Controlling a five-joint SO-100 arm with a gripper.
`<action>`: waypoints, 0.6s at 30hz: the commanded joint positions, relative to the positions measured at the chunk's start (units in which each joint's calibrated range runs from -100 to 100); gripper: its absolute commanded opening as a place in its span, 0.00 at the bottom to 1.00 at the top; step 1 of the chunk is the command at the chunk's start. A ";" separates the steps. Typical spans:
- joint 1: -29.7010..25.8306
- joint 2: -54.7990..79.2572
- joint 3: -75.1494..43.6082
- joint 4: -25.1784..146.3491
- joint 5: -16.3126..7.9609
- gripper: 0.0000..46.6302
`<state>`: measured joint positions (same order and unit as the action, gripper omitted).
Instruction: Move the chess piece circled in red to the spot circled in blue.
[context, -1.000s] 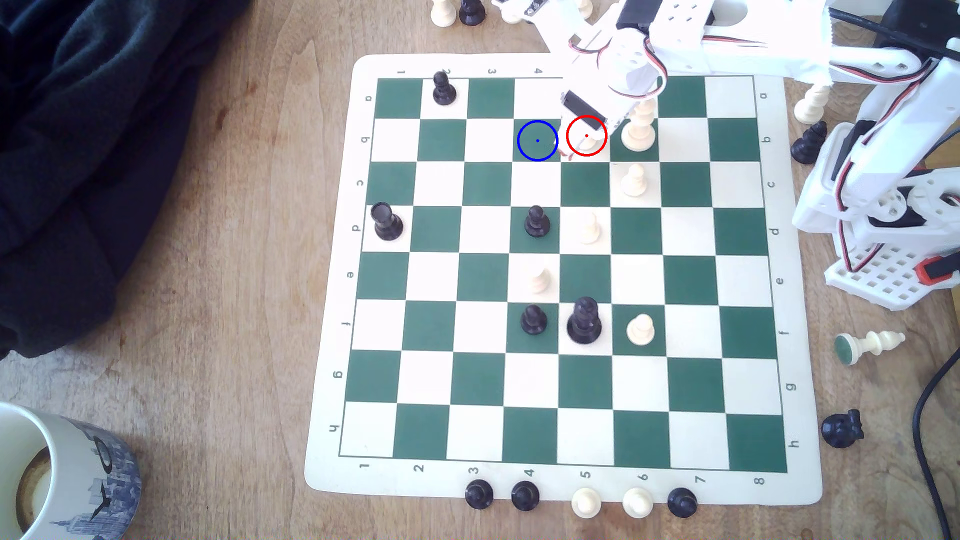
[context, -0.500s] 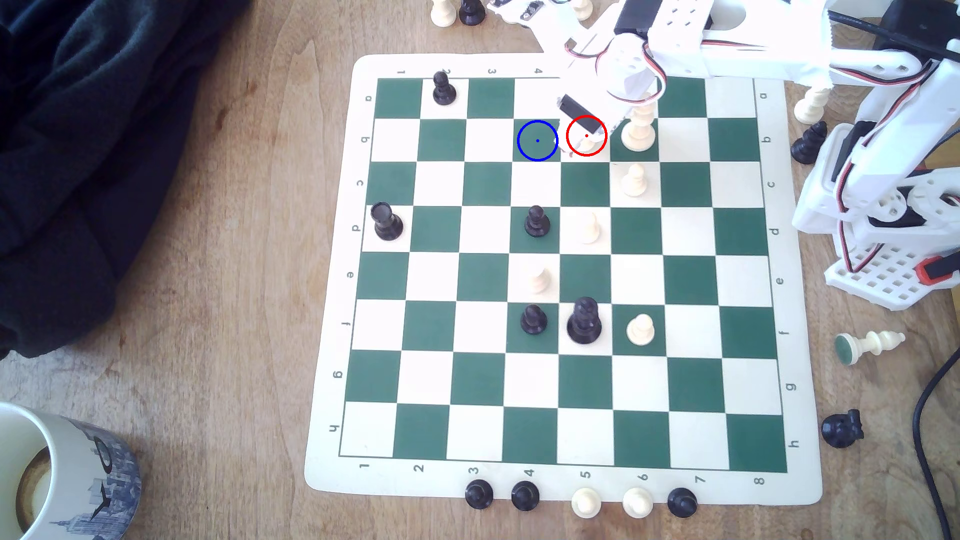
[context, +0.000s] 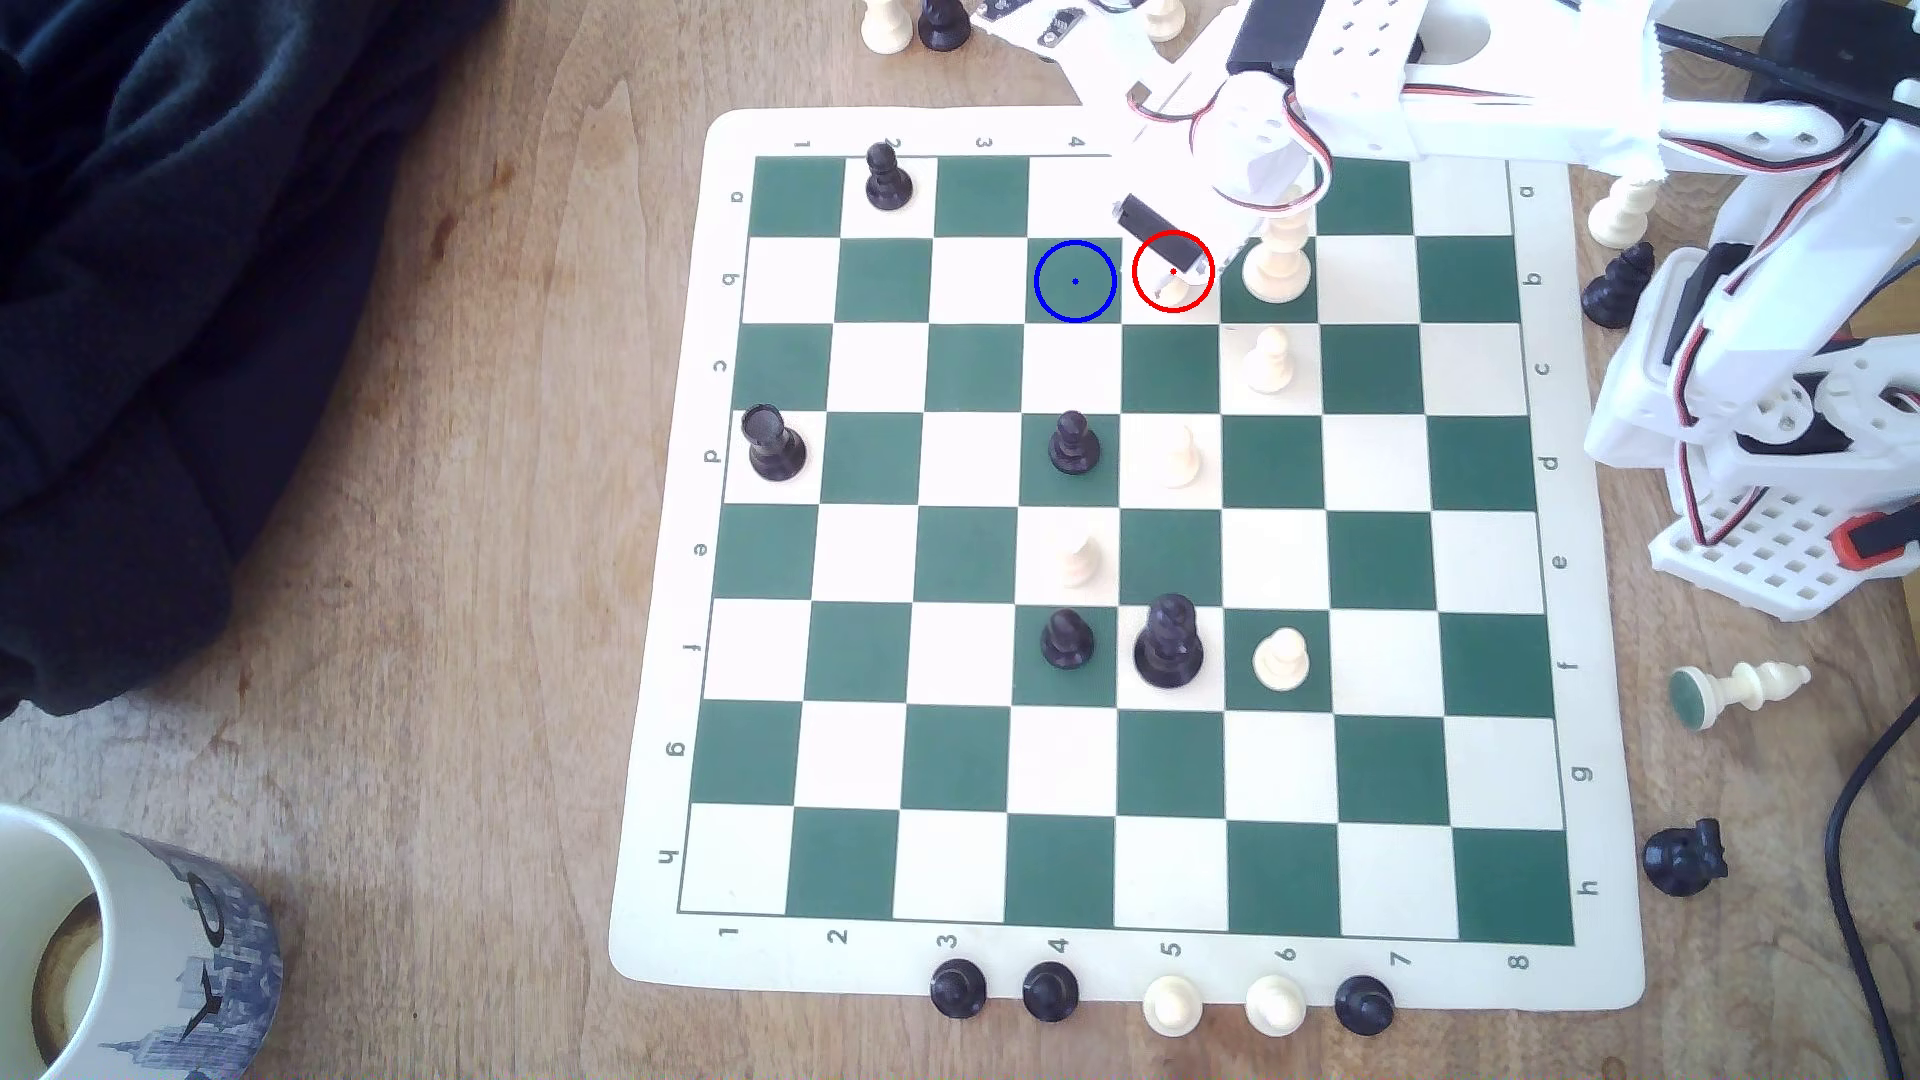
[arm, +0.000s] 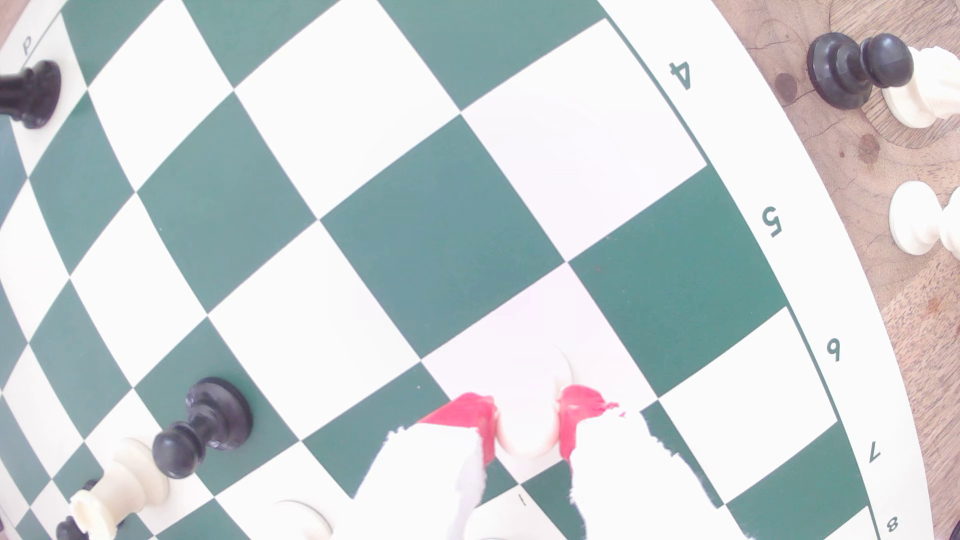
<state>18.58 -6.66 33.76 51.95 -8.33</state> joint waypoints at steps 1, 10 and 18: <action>-0.16 -1.06 -0.57 0.30 0.15 0.06; 1.71 -6.84 -5.83 5.95 0.34 0.05; 0.54 -8.79 -9.55 8.90 0.34 0.05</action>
<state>20.06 -10.52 29.42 60.32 -8.08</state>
